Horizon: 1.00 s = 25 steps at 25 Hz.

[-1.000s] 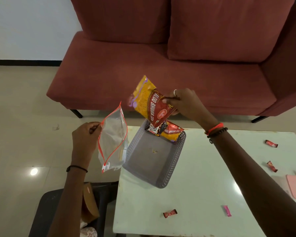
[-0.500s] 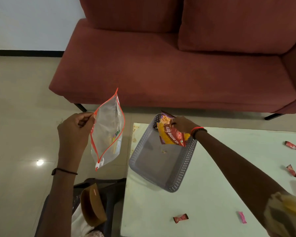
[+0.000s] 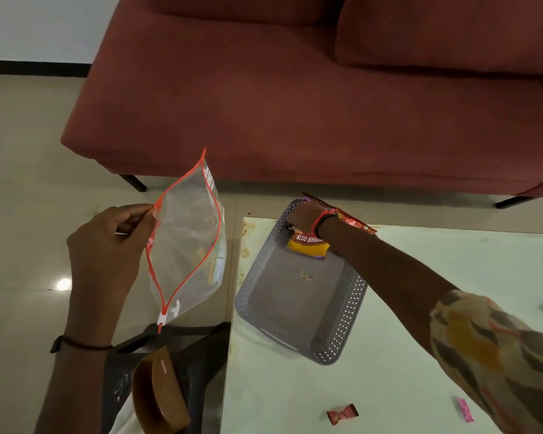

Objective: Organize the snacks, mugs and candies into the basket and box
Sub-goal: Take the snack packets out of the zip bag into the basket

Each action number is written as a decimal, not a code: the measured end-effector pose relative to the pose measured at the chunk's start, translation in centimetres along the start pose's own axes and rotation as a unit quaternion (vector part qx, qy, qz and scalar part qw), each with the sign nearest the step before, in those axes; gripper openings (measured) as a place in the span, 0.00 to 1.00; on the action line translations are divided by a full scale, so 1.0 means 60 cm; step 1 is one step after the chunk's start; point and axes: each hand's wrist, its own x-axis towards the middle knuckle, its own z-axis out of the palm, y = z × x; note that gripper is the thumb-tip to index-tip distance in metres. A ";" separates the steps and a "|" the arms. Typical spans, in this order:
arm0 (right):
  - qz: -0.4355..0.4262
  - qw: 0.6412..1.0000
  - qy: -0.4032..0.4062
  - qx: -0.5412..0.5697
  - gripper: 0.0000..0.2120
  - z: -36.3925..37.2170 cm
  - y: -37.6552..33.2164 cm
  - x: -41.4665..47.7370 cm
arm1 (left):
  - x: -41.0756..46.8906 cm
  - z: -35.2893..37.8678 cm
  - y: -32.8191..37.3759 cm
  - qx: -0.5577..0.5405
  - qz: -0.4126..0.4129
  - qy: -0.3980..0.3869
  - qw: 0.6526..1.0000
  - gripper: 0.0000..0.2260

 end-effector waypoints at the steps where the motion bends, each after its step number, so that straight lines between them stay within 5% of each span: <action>1: -0.008 1.000 0.014 -0.017 0.14 0.007 0.000 0.003 | 0.000 0.003 -0.003 -0.001 -0.002 -0.002 1.000 0.11; 11: 0.114 0.967 0.089 0.211 0.12 0.012 0.033 0.019 | 0.001 0.024 -0.008 -0.011 -0.005 -0.013 1.000 0.10; 25: 0.162 0.945 0.169 0.226 0.14 0.034 0.017 0.002 | -0.026 0.022 -0.008 -0.018 -0.008 -0.012 1.000 0.11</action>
